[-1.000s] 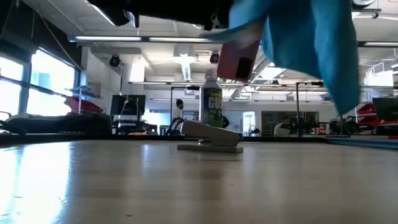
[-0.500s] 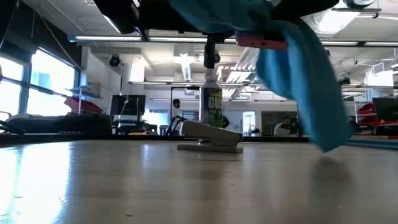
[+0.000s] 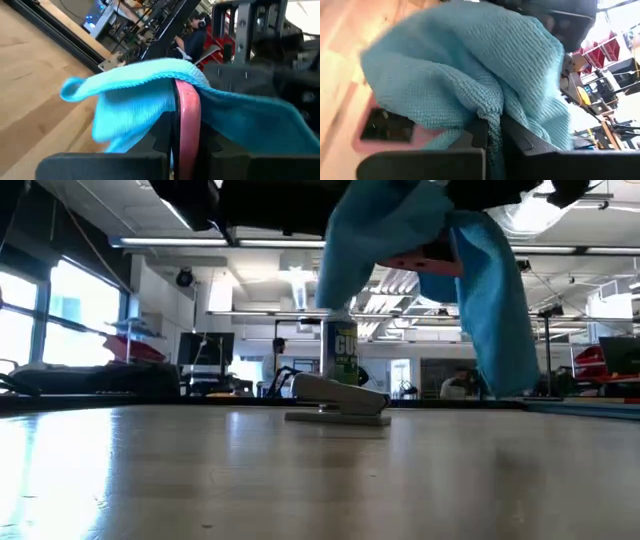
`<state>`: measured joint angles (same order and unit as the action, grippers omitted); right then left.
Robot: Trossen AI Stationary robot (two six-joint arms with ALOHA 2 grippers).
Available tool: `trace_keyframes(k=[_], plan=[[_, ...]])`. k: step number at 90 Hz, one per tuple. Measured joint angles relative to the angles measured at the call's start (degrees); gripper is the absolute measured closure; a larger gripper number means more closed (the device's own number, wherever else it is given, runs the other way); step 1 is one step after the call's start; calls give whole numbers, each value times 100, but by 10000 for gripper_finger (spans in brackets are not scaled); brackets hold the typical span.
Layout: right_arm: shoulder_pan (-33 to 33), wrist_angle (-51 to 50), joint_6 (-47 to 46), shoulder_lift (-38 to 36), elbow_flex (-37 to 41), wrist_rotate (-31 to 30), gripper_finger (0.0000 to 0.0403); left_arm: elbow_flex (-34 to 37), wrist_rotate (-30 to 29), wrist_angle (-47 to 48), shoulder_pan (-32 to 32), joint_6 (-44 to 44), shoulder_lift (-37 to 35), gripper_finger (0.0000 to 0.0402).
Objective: Apply microfiber cloth
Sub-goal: Wipe the pink phone with the blue microfiber cloth
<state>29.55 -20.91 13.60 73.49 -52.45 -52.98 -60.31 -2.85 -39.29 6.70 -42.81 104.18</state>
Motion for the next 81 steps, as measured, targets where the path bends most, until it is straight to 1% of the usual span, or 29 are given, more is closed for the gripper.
trace_keyframes(k=[4,10,17,22,29,34,40,46,50,59,66,74,81], plan=[[-3,-311,-10,-214,0,-169,403,3,92,94,18,-9,1,389],[-53,-939,-84,-614,4,-492,403,17,496,121,74,-30,13,389],[-59,-1631,-359,-1049,9,-777,403,12,755,14,135,-21,1,389],[-39,-2158,-621,-1444,15,-827,403,8,646,-11,109,-41,-11,389],[-81,-2481,-965,-1935,4,-765,403,31,458,-26,67,-55,5,389],[-97,-2518,-1237,-2184,4,-573,403,31,350,-29,68,-82,9,389],[-106,-2341,-1351,-2352,4,-283,403,31,204,-58,63,-163,7,389],[-132,-2147,-1323,-2367,4,-61,403,31,121,-97,21,-249,7,389],[-141,-2034,-1333,-2315,5,94,403,31,-46,-93,-26,-308,7,389],[-158,-1536,-1360,-2027,39,429,403,31,-471,-94,-101,-348,7,389],[-182,-1053,-1262,-1708,76,628,403,33,-563,-164,-146,-360,7,389],[-205,-723,-1222,-1323,78,667,403,33,-620,-223,-144,-438,7,389],[-262,-681,-1215,-954,80,635,403,33,-658,-222,-153,-461,7,389]])
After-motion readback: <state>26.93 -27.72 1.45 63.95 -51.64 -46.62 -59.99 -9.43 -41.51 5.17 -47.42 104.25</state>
